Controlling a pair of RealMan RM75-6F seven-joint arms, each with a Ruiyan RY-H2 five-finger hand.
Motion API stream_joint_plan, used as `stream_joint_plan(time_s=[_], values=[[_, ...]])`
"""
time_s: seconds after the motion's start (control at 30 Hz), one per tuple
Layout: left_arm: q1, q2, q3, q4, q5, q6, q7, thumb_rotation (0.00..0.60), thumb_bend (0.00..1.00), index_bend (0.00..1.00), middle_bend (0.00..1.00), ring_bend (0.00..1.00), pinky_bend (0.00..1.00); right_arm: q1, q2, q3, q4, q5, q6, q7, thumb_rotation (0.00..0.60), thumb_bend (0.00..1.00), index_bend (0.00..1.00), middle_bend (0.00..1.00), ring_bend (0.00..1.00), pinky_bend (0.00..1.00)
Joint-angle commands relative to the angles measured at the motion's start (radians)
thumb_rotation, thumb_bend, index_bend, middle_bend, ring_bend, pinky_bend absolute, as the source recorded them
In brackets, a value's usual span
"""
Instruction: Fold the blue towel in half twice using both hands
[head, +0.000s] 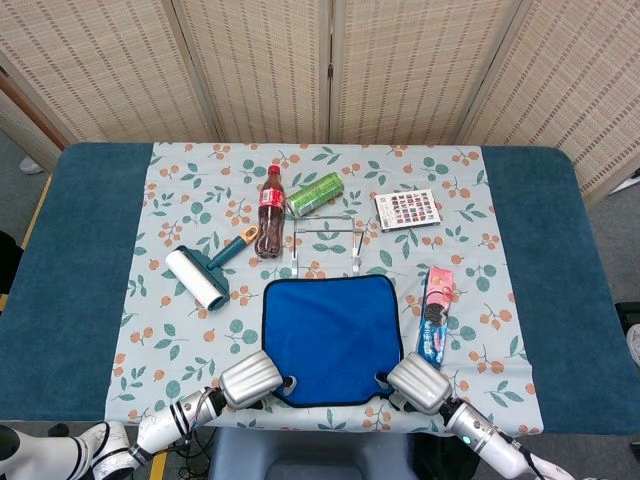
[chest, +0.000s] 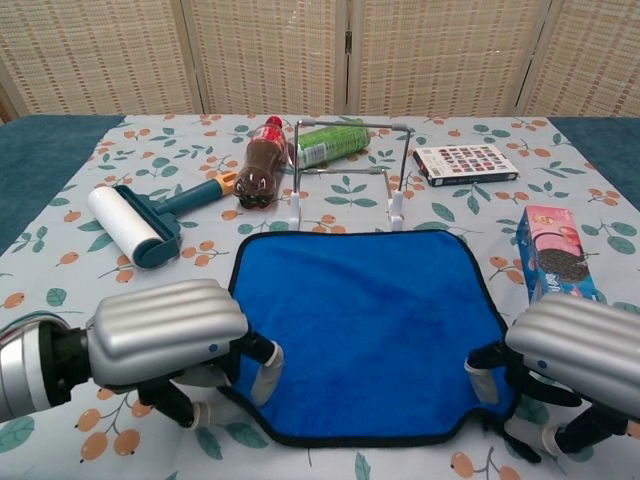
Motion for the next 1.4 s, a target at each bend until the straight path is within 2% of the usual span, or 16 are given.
stream_joint_plan(time_s=[0.03,0.33,0.6,0.77,1.07,1.4], values=[[0.0,0.001,-0.001,0.0,-0.001,0.0,-0.001,0.6,0.55,0.65,1.0,0.92,1.0,0.003,-0.005,-0.001,0.007,0.004,0.0,0.004,0.6,0.37,0.56,0.9,0.89,1.0],[-0.002,0.009,-0.008,0.004,-0.009,0.005,-0.013,0.6,0.55,0.65,1.0,0.92,1.0,0.015,-0.026,0.003,0.03,0.011,0.007,0.018,0.6,0.47,0.65,0.91,0.89,1.0],[0.002,0.031,-0.018,-0.009,-0.02,0.023,-0.039,0.6,0.55,0.65,1.0,0.92,1.0,0.02,-0.013,0.011,0.014,0.014,0.034,0.026,0.6,0.56,0.66,0.92,0.9,1.0],[-0.002,0.051,-0.034,-0.03,-0.033,0.026,-0.06,0.6,0.55,0.65,1.0,0.92,1.0,0.022,0.012,0.027,-0.017,0.02,0.062,0.024,0.6,0.57,0.66,0.92,0.9,1.0],[-0.038,0.085,-0.104,-0.061,-0.103,-0.013,-0.121,0.6,0.55,0.65,1.0,0.92,1.0,0.042,0.054,0.094,-0.067,0.078,0.071,0.013,0.6,0.58,0.66,0.92,0.9,1.0],[-0.104,0.091,-0.203,-0.036,-0.234,-0.133,-0.143,0.6,0.55,0.65,1.0,0.92,1.0,0.074,0.056,0.156,-0.089,0.17,0.029,-0.011,0.6,0.58,0.66,0.92,0.9,1.0]])
